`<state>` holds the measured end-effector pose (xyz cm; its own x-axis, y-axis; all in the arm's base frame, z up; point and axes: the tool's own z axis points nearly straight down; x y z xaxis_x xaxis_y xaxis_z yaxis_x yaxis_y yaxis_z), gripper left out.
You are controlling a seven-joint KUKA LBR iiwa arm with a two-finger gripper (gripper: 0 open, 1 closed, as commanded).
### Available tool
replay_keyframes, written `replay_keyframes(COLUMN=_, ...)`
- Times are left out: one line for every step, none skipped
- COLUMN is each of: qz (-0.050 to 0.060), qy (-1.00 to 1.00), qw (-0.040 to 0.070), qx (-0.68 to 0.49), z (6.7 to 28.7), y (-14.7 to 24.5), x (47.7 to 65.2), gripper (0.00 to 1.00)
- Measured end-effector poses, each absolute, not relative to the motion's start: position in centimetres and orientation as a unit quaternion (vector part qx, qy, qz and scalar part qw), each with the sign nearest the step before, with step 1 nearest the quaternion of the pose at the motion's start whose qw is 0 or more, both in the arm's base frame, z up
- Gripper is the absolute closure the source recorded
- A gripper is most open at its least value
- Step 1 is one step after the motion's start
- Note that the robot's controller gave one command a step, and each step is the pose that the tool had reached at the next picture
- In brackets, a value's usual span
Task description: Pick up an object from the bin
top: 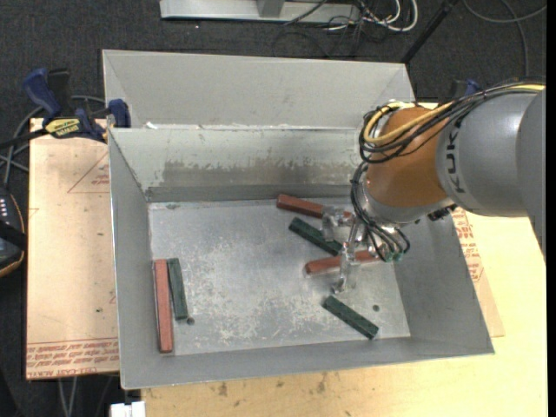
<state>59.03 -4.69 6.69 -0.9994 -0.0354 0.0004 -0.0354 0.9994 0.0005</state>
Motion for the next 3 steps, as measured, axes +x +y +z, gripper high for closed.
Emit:
replay_keyframes(qz=0.000, qy=-1.000, qw=-0.002, qx=0.020, z=7.1, y=-4.5, x=59.2, gripper=0.00)
replay_keyframes(qz=0.000, qy=-1.000, qw=-0.004, qx=0.020, z=7.5, y=-4.4, x=59.4, gripper=1.00)
replay_keyframes(qz=-0.002, qy=-0.992, qw=-0.005, qx=0.126, z=16.5, y=6.1, x=61.5, gripper=1.00)
